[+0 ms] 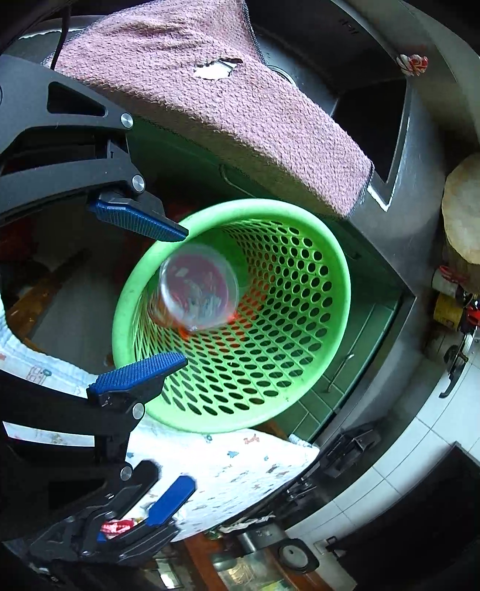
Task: Collect trash
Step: 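Carry the gold bottle and red cup over the green basket and open both grippers, then grasp the blue-and-white can with the right gripper while the left gripper grasps the black glue box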
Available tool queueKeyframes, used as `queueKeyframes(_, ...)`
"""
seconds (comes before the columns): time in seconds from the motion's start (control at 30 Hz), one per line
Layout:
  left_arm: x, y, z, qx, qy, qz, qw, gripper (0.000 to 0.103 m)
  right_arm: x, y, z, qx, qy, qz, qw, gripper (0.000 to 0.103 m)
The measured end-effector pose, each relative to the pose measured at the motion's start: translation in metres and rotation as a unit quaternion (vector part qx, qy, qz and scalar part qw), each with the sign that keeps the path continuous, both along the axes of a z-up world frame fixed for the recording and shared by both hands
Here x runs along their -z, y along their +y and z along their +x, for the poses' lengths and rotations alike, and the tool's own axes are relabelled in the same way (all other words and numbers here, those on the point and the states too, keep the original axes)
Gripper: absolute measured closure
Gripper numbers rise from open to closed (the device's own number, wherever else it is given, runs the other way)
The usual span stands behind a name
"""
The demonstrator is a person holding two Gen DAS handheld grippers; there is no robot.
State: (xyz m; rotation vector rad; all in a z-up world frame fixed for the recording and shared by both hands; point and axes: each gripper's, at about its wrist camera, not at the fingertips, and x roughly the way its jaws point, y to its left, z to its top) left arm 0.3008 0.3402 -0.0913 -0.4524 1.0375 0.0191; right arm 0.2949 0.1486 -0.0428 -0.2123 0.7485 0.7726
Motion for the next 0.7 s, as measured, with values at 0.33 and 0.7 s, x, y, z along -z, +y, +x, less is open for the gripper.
queueKeyframes(0.33, -0.019, -0.064, -0.010, 0.068, -0.027, -0.002, 0.9973, 0.033, -0.012, -0.122, -0.093, 0.090, 0.001, -0.007, 0.996, 0.054)
queueKeyframes(0.7, -0.024, -0.173, -0.038, 0.160, -0.036, -0.018, 0.9863, 0.030, -0.004, -0.283, -0.165, 0.280, 0.038, 0.017, 0.959, 0.048)
